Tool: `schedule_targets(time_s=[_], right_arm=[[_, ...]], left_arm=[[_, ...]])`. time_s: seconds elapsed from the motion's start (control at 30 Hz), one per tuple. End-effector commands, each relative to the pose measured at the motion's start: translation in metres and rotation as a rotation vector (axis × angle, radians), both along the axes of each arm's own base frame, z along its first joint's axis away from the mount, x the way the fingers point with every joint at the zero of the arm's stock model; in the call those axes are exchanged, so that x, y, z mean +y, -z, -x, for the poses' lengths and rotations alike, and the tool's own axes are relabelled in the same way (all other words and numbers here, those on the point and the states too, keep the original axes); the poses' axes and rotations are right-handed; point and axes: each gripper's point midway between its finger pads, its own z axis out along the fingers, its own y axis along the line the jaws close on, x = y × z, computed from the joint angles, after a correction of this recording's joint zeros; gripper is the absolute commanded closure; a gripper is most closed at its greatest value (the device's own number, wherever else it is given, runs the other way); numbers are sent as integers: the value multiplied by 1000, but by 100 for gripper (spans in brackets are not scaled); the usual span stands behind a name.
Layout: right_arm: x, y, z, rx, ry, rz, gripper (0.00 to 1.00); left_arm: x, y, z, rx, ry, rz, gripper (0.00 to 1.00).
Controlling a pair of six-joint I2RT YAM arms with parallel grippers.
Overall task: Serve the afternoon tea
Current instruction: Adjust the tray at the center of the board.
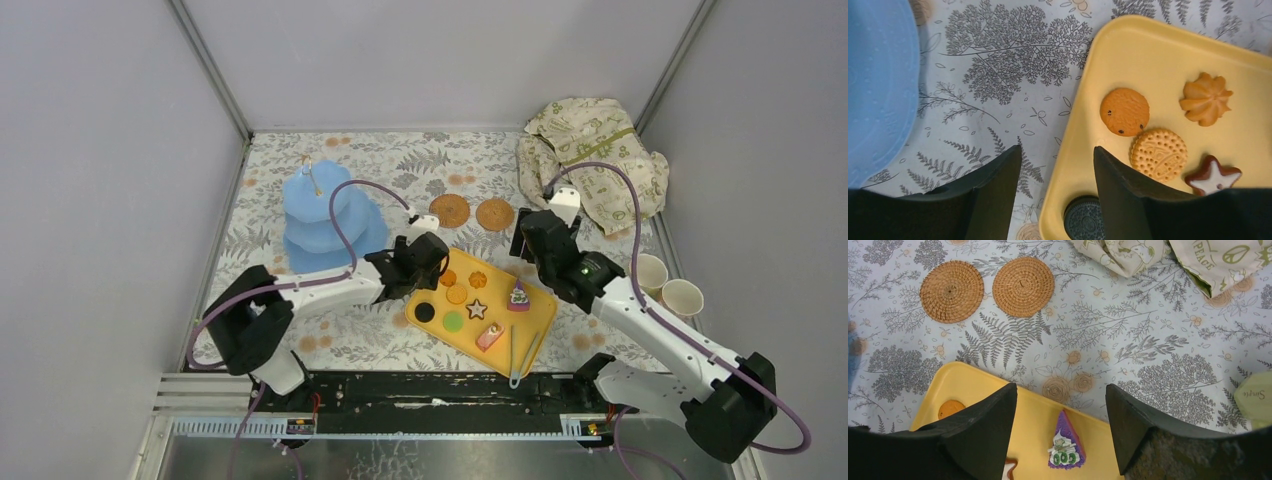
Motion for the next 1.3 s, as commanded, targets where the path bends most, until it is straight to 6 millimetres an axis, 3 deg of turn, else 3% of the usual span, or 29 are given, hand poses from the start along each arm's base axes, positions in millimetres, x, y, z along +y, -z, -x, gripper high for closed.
schedule_targets(time_s=[0.0,0.3,0.63,1.03,1.27], right_arm=[[-6,-4,9,2,28,-28,28],[-7,0,19,15,14,-55,28],[-4,4,24,33,0,-79,29],[-5,8,30,47,-2,-94,29],[-8,10,35,52,-4,-101,29]], left_arm=[[-21,-5,-21,-32,23,54,39],[-21,20,-35,33,-11,111,46],[-28,37,-34,79,9,102,55],[-28,57,-31,144,-24,73,78],[-27,70,-27,207,-71,49,100]])
